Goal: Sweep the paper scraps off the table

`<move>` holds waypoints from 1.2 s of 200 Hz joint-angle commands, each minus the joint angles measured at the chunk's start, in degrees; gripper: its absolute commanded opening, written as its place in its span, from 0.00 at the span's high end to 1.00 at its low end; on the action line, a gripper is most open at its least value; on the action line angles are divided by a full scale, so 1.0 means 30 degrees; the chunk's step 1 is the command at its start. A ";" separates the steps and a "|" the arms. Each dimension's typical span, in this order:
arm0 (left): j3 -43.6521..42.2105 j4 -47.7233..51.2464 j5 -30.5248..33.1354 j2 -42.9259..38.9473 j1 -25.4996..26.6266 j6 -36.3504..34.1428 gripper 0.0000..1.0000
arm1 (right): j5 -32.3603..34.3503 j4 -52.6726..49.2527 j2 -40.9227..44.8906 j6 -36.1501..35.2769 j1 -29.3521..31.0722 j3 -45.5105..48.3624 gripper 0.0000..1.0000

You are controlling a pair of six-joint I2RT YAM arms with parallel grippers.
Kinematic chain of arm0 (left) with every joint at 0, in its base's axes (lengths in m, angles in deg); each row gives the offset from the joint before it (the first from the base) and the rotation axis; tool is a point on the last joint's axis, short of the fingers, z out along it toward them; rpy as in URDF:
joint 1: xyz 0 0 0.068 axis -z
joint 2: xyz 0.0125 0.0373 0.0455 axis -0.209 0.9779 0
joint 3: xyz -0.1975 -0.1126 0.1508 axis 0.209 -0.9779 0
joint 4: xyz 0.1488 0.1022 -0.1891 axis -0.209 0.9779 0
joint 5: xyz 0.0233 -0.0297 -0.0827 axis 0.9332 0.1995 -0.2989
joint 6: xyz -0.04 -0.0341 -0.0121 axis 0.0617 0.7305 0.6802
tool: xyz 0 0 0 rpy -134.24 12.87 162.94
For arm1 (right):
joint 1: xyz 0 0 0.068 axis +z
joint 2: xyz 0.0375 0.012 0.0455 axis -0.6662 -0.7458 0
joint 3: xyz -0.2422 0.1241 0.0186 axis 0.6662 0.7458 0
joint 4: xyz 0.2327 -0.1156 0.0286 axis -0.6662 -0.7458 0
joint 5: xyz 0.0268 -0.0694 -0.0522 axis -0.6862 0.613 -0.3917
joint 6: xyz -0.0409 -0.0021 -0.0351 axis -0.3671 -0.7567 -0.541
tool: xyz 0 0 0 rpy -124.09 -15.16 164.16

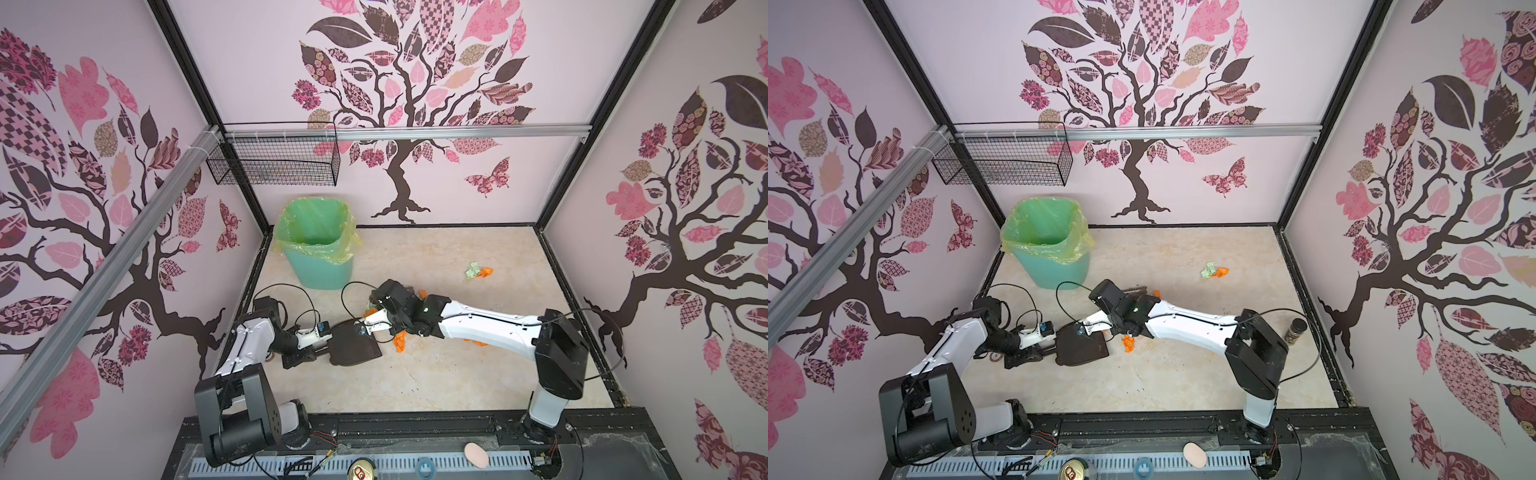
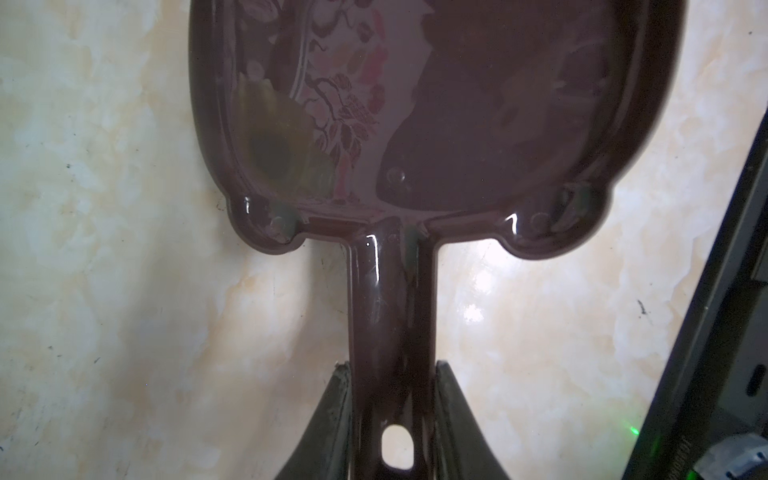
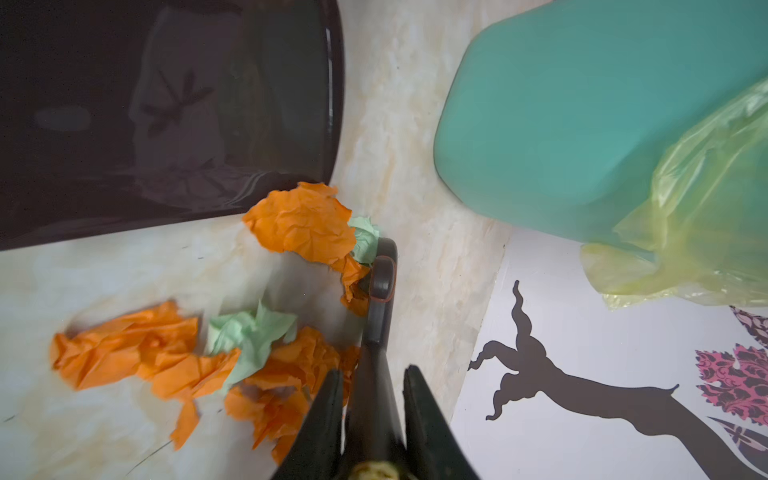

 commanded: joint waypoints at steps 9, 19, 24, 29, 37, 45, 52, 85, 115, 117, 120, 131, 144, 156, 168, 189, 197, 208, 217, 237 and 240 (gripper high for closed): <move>0.0616 0.0333 -0.0449 -0.0097 -0.0085 -0.0284 0.87 | 0.2330 -0.0593 0.2885 0.1588 0.1117 0.1111 1.00; 0.0698 0.0366 -0.0392 -0.0055 -0.0083 -0.0336 0.88 | 0.3017 0.0165 0.3243 0.1741 0.1199 0.1300 1.00; 0.0733 0.0403 -0.0333 -0.0061 -0.0085 -0.0343 0.88 | 0.3466 0.0589 0.3298 0.1893 0.1210 0.1312 1.00; 0.0791 0.0464 -0.0227 -0.0089 -0.0083 -0.0397 0.88 | 0.3969 0.0902 0.3301 0.2033 0.1180 0.1226 1.00; 0.0858 0.0488 -0.0040 -0.0150 -0.0085 -0.0474 0.88 | 0.4897 0.1326 0.3195 0.2293 0.1194 0.1007 1.00; 0.0940 0.0524 0.0141 -0.0209 -0.0085 -0.0587 0.88 | 0.6145 0.1762 0.2920 0.2682 0.1155 0.0589 1.00; 0.0940 0.0522 0.0318 -0.0316 -0.0085 -0.0730 0.88 | 0.7478 0.1671 0.2394 0.3548 0.1117 -0.0276 1.00; 0.0820 -0.1080 0.1919 -0.0315 -0.0114 -0.2073 0.90 | 0.9768 -1.1923 -0.3613 1.4062 -0.1029 -1.2314 1.00; 0.2256 -0.1777 0.2650 0.1014 -0.0143 -0.2683 0.92 | 0.9934 -1.7702 -0.6777 1.9230 -0.1574 -1.7666 1.00; 0.2419 -0.1773 0.2627 0.1114 -0.0144 -0.2649 0.93 | 0.9727 -1.8014 -0.6938 1.9675 -0.1639 -1.7954 1.00; 0.2605 -0.1786 0.2614 0.1244 -0.0144 -0.2569 0.93 | 0.9416 -1.8451 -0.7123 2.0240 -0.1754 -1.8362 1.00; 0.3311 -0.1797 0.2551 0.1553 -0.0115 -0.2209 0.95 | 0.8497 -1.9178 -0.7356 2.1768 -0.1986 -1.8748 1.00; 0.3816 -0.2192 0.2541 0.1642 0.0027 -0.1636 1.00 | 0.8437 -1.9065 -0.7190 2.3023 -0.2010 -1.7861 1.00; 0.4007 -0.2322 0.2556 0.1536 0.0274 -0.1301 1.00 | 0.8204 -1.8271 -0.6721 2.3945 -0.2020 -1.6532 1.00; 0.4057 -0.2255 0.2721 0.1388 0.0636 -0.1136 1.00 | 0.7655 -1.6832 -0.6039 2.4429 -0.2077 -1.4924 1.00; 0.3624 -0.2240 0.3571 0.1039 0.1524 -0.1261 1.00 | 0.6680 -1.5499 -0.5464 2.5151 -0.2344 -1.3627 1.00; 0.3365 -0.2298 0.3878 0.0886 0.1782 -0.1345 1.00 | 0.6410 -1.5461 -0.5522 2.5427 -0.2464 -1.3593 1.00; 0.3098 -0.2439 0.4180 0.0754 0.2108 -0.1426 1.00 | 0.6268 -1.5396 -0.5590 2.5732 -0.2553 -1.3563 1.00; 0.2973 -0.2560 0.4337 0.0704 0.2300 -0.1397 0.99 | 0.6067 -1.5324 -0.5637 2.5948 -0.2617 -1.3513 1.00; 0.3020 -0.2522 0.4659 0.0992 0.2569 -0.1270 0.99 | 0.5326 -1.4639 -0.5478 2.6244 -0.2694 -1.3114 1.00; 0.3042 -0.2503 0.4674 0.1057 0.2579 -0.1254 0.99 | 0.5138 -1.4554 -0.5465 2.6269 -0.2673 -1.3022 1.00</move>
